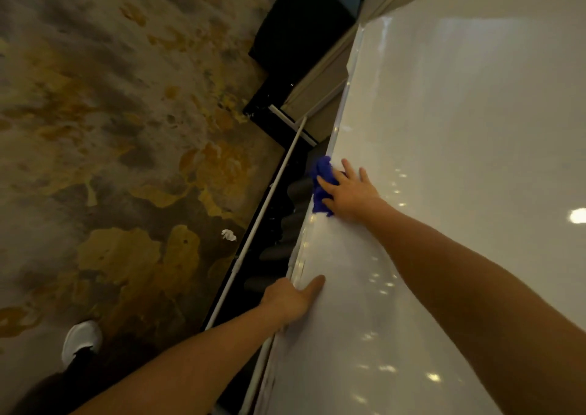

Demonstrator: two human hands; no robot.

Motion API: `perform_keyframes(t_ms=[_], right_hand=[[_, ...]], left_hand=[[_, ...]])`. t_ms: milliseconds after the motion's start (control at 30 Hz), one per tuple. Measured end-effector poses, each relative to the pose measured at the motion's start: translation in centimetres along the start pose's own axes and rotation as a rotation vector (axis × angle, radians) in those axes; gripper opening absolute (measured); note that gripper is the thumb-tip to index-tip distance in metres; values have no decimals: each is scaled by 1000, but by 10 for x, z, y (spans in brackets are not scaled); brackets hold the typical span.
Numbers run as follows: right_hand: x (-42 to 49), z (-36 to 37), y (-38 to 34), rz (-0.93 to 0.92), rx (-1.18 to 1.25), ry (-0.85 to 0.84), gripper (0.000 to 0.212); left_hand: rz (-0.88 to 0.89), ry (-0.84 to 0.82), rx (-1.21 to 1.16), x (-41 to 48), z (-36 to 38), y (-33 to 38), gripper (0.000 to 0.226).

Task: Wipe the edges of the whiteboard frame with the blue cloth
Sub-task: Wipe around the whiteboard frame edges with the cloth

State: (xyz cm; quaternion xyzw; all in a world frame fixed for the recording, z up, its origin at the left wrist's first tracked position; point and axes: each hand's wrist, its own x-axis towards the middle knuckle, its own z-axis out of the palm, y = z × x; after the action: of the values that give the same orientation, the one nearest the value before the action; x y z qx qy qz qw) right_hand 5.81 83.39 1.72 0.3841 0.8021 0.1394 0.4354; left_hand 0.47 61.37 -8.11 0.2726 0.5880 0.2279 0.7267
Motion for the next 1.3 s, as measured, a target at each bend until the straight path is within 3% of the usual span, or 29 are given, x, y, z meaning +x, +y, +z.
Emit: perform_keyframes(t_ms=[200,300,400,500,600,767,933,1100,1167,1267,1300], right_hand=[[-6,17,-48,-420,-57,5,44],[17,6,-14,-341,-50,-39,51],[55,-2,22,-205,-39,-4,58],[87,-6,35,-183,-14,5,58],[126,-6,49,-179,10,-10,56],[174,-18,92,-238,29,18,53],[210,-24,148,-119,28,60,63],[227,-14,142,-401,62,-39,47],[250,-22,169,-332,36,-29,50],[298,-47,210,26,91,19,62],[309,-53,211,67,115,22,61]], left_hand=[[-13,55,17,35,-24,40,101],[-21,5,11,51,-22,56,109],[-9,20,-14,78,-26,78,101],[25,38,22,110,-39,107,87],[59,24,-18,147,-48,149,93],[125,-14,-33,198,-70,228,80],[74,-180,-1,239,-89,250,75],[84,-344,-84,265,-116,292,47],[-43,-445,-89,272,-126,302,52],[-212,-570,-48,289,-137,317,75],[-231,-576,-53,295,-141,323,81]])
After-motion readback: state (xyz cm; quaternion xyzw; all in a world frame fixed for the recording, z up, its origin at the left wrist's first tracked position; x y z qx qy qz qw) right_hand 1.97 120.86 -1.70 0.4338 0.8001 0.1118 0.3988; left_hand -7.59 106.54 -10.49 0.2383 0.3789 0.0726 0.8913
